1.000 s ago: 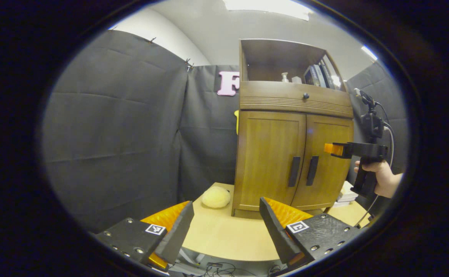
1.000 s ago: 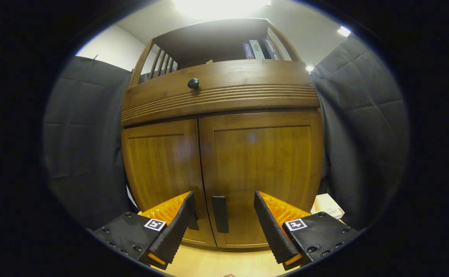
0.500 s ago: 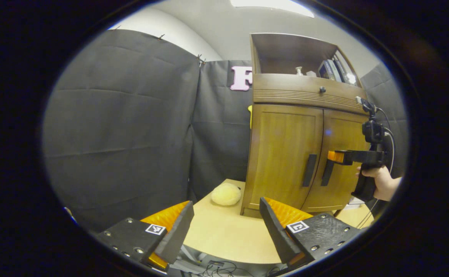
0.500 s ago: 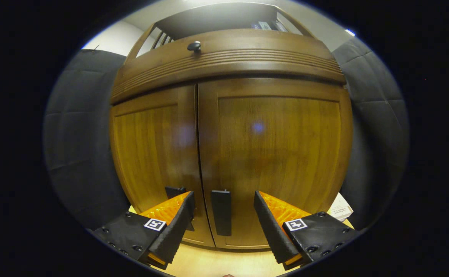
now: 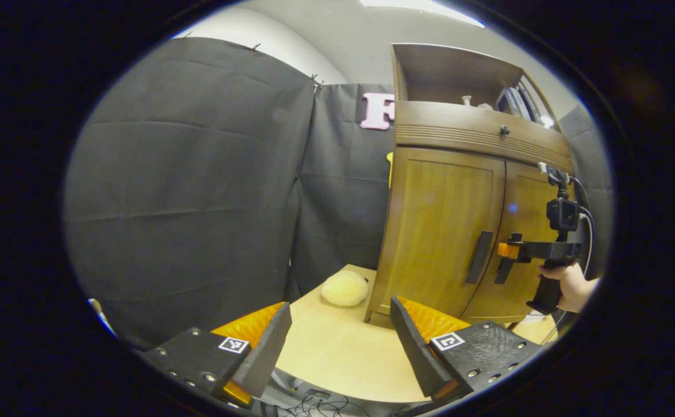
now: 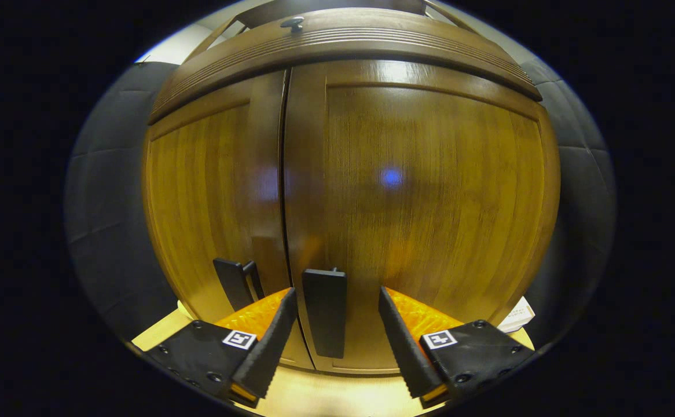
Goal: Open the right door of the double-door shoe cabinet with the right hand, and open the left door with the left hand.
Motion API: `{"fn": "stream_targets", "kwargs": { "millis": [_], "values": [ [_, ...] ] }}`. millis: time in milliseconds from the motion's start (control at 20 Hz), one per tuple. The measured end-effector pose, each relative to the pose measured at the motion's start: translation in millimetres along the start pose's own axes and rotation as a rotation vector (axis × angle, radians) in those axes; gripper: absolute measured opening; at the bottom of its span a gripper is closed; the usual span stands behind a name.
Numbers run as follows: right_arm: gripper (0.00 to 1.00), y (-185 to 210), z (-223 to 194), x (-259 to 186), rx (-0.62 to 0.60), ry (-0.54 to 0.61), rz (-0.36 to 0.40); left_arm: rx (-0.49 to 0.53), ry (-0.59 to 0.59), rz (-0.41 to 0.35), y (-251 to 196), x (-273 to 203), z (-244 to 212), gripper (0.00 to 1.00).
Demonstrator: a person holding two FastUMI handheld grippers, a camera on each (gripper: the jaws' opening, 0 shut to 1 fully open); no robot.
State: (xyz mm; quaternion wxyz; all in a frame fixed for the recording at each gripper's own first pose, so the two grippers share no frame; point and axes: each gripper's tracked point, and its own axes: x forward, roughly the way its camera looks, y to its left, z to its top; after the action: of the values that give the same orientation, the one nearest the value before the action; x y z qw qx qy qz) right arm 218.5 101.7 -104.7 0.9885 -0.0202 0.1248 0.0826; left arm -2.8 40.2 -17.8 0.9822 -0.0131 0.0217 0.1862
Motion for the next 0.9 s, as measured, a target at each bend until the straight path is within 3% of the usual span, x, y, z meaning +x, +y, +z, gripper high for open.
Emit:
{"fn": "stream_targets", "kwargs": {
  "millis": [150, 200, 300, 500, 700, 900],
  "values": [
    [0.67, -0.2, -2.2, 4.1, -0.001, 0.012, -0.017, 0.016, 0.013, 0.010, 1.4, 0.9, -3.2, 1.00],
    [0.61, 7.2, -0.6, 4.7, 0.000, 0.008, 0.009, 0.027, 0.018, 0.017, 3.0, 0.6, -3.7, 1.00],
    [0.34, 9.7, -2.4, 6.5, -0.003, 0.006, -0.007, 0.045, 0.018, 0.023, 3.5, 1.0, -4.5, 1.00],
    [0.30, 11.5, -7.3, 11.8, 0.106, 0.018, 0.022, 0.051, 0.004, 0.012, 2.8, 0.6, -3.7, 1.00],
    [0.17, 12.6, -8.0, 10.4, 0.069, 0.008, 0.081, 0.049, 0.016, -0.002, 0.9, -0.5, -3.8, 1.00],
    [0.06, 12.7, -7.4, 7.2, 0.050, 0.025, 0.089, 0.063, 0.017, -0.016, 0.6, -0.3, -3.9, 1.00]
  ]
}}
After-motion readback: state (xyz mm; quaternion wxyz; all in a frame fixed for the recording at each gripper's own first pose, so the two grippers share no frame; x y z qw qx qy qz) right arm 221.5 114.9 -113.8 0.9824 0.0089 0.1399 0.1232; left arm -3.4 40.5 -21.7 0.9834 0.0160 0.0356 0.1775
